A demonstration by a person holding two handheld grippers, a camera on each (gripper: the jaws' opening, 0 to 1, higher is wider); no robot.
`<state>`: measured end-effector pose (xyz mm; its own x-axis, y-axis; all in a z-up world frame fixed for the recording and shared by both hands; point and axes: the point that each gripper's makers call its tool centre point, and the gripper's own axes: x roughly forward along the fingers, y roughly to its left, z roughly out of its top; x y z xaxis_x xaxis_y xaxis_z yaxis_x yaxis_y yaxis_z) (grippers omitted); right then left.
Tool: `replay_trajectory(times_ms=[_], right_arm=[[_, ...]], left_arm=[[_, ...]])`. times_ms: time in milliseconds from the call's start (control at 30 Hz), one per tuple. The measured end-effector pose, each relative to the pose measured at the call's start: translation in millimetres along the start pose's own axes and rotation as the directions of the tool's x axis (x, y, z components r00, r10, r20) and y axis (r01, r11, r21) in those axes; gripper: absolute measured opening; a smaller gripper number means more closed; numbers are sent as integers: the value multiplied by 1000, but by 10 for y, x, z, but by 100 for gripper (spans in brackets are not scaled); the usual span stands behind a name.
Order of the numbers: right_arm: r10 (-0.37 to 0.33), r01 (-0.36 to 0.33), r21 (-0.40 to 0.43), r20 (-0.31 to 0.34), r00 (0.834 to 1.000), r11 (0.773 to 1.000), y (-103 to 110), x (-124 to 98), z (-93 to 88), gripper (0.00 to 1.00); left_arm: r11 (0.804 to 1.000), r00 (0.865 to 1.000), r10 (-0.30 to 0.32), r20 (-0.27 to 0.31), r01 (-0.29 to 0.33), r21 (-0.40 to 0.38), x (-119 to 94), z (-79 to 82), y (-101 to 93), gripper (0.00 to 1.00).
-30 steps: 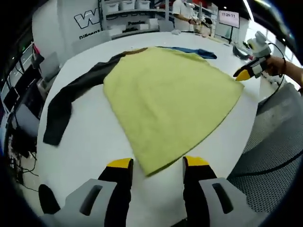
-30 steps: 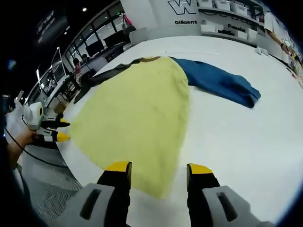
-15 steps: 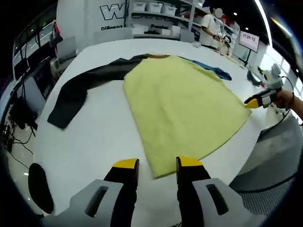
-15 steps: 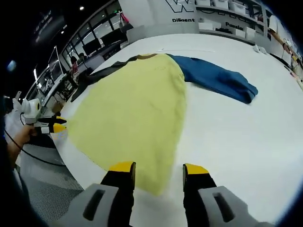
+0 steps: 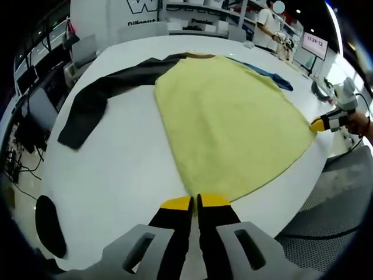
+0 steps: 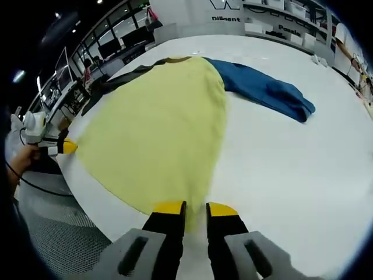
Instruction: Fold the garment on the visible template until the final outline fits inside the template.
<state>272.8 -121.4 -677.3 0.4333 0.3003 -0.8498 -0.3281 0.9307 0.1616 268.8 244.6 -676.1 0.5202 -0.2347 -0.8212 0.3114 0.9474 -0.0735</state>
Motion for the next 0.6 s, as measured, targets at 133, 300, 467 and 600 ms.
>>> replay_trajectory(times_ms=[133, 300, 467, 600], right_arm=[[-4, 4, -15, -14, 1000, 1000, 27, 6, -36, 0], [-3, 1, -44, -46, 999, 999, 70, 8, -83, 0], [12, -19, -85, -78, 997, 996, 135, -10, -131, 0], [25, -34, -95, -95, 995, 995, 178, -21, -161, 0]], left_arm=[[1000, 1000, -3, -30, 4, 31, -37, -40, -43, 5], [999, 997, 14, -78, -10, 44, -105, -129, -34, 5], [998, 992, 33, -119, -26, 57, -180, -231, -20, 5], [998, 990, 40, -136, -34, 44, -219, -289, -13, 5]])
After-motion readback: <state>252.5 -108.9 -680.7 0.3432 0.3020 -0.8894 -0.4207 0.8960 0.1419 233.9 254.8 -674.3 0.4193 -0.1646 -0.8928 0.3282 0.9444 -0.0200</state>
